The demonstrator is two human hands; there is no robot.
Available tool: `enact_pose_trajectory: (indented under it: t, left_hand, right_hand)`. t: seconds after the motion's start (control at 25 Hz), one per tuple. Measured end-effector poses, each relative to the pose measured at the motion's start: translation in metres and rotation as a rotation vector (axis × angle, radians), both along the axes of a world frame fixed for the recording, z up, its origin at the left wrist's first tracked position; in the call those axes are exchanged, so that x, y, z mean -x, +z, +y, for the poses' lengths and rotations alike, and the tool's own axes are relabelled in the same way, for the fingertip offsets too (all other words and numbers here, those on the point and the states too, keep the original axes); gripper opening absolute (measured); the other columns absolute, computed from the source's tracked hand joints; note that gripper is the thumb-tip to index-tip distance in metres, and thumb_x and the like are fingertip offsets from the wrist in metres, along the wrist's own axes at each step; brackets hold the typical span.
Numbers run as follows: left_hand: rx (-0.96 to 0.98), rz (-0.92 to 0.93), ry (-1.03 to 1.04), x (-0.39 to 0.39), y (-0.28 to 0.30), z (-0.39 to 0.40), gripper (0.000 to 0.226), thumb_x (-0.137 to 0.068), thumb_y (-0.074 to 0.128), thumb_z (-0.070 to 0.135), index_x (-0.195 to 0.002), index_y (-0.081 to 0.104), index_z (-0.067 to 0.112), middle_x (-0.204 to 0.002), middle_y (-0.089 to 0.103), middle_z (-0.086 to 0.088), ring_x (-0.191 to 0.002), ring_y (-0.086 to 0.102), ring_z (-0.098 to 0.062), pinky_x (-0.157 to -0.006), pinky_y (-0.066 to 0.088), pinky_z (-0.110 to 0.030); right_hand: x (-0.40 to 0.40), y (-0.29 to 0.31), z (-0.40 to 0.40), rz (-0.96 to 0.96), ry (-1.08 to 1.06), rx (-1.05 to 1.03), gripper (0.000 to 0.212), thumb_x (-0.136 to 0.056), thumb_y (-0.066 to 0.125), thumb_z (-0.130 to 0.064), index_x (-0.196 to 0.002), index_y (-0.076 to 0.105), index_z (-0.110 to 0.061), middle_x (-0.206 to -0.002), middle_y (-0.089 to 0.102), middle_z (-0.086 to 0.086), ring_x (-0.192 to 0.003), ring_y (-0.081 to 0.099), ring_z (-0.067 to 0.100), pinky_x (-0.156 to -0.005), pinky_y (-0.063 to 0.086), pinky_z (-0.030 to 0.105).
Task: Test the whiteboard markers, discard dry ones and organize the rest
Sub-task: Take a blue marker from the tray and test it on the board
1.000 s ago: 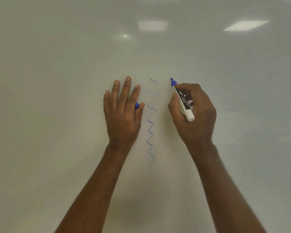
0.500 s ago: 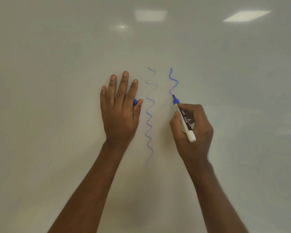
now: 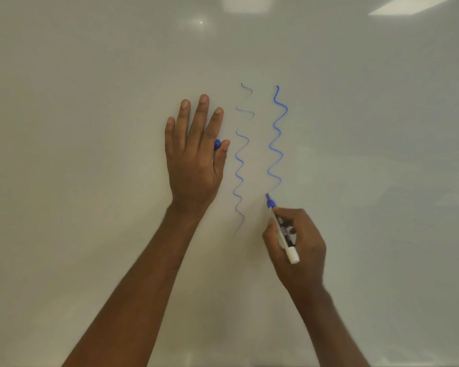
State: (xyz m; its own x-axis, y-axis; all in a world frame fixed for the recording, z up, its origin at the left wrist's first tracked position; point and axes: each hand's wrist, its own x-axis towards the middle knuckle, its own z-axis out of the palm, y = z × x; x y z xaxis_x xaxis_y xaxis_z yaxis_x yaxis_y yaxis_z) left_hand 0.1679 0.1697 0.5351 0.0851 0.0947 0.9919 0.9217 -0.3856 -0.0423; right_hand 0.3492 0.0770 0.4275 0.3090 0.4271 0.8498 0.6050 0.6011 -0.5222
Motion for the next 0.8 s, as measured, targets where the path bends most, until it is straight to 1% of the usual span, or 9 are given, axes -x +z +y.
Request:
enact_pose_trajectory:
  t: [0.12,0.2,0.24,0.32,0.44,0.52,0.56,0.68,0.8]
  left_hand:
    - [0.03,-0.006,-0.035,0.0,-0.002,-0.003,0.048,-0.11,0.036,0.034,-0.15,0.047,0.012,-0.16,0.039,-0.012,-0.151,0.029,-0.036,-0.122,0.022,-0.055]
    - [0.044,-0.021,-0.071,-0.001,-0.003,-0.006,0.047,-0.11,0.035,0.034,-0.149,0.049,0.011,-0.16,0.04,-0.012,-0.152,0.029,-0.035,-0.124,0.02,-0.053]
    - [0.062,-0.047,-0.128,-0.001,-0.004,-0.007,0.046,-0.11,0.034,0.032,-0.148,0.05,0.01,-0.16,0.04,-0.013,-0.152,0.028,-0.035,-0.124,0.018,-0.052]
    - [0.117,-0.157,-0.309,-0.004,-0.01,-0.016,0.042,-0.109,0.035,0.024,-0.143,0.054,0.008,-0.16,0.04,-0.012,-0.153,0.025,-0.032,-0.126,0.014,-0.05]
    - [0.205,-0.445,-0.592,-0.022,-0.035,-0.048,0.035,-0.108,0.037,0.013,-0.133,0.058,0.004,-0.153,0.049,-0.004,-0.15,0.034,-0.023,-0.123,0.025,-0.043]
    - [0.302,-0.692,-0.757,-0.039,-0.06,-0.077,0.032,-0.108,0.036,0.013,-0.128,0.06,0.004,-0.138,0.063,-0.001,-0.132,0.053,-0.01,-0.111,0.039,-0.031]
    - [0.359,-0.816,-0.824,-0.048,-0.073,-0.091,0.03,-0.108,0.036,0.015,-0.122,0.063,0.007,-0.127,0.068,-0.001,-0.119,0.061,-0.009,-0.103,0.044,-0.03]
    - [0.587,-1.236,-1.06,-0.066,-0.11,-0.123,0.028,-0.109,0.036,0.024,-0.106,0.061,0.012,-0.112,0.074,-0.009,-0.099,0.067,-0.022,-0.086,0.05,-0.038]
    - [0.835,-1.58,-1.306,-0.071,-0.136,-0.15,0.031,-0.11,0.033,0.031,-0.108,0.058,0.013,-0.117,0.074,-0.012,-0.097,0.07,-0.026,-0.086,0.052,-0.039]
  right_hand:
    - [-0.003,-0.021,-0.011,0.12,0.053,0.111,0.017,-0.088,0.066,-0.02,-0.099,0.064,-0.032,-0.083,0.065,-0.012,-0.071,0.062,0.014,-0.064,0.052,0.039]
    - [-0.004,-0.029,-0.021,0.027,0.053,0.2,0.014,-0.088,0.066,-0.023,-0.097,0.063,-0.034,-0.083,0.066,-0.012,-0.073,0.063,0.013,-0.064,0.052,0.037]
    - [-0.006,-0.034,-0.027,-0.007,0.054,0.248,0.016,-0.089,0.068,-0.022,-0.095,0.062,-0.035,-0.083,0.066,-0.012,-0.074,0.064,0.013,-0.065,0.052,0.035]
    - [-0.008,-0.038,-0.04,0.102,0.129,0.291,0.024,-0.092,0.069,-0.014,-0.095,0.063,-0.036,-0.084,0.067,-0.01,-0.074,0.064,0.015,-0.063,0.051,0.028]
    - [-0.014,-0.038,-0.058,0.266,0.26,0.268,0.023,-0.094,0.069,-0.008,-0.098,0.065,-0.03,-0.083,0.068,-0.007,-0.07,0.061,0.014,-0.06,0.047,0.02]
    - [-0.016,-0.038,-0.07,0.311,0.339,0.264,0.02,-0.094,0.068,-0.005,-0.101,0.068,-0.024,-0.086,0.069,-0.006,-0.071,0.063,0.013,-0.061,0.048,0.019]
    - [-0.017,-0.038,-0.076,0.332,0.373,0.273,0.019,-0.094,0.068,-0.004,-0.102,0.069,-0.021,-0.089,0.07,-0.005,-0.074,0.065,0.013,-0.064,0.05,0.019]
    - [-0.022,-0.043,-0.094,0.381,0.447,0.321,0.021,-0.094,0.069,0.0,-0.104,0.071,-0.019,-0.097,0.073,-0.001,-0.082,0.068,0.019,-0.071,0.055,0.027]
    - [-0.023,-0.057,-0.113,0.37,0.488,0.399,0.015,-0.094,0.068,-0.016,-0.109,0.071,-0.02,-0.099,0.074,-0.003,-0.084,0.069,0.022,-0.071,0.056,0.024]
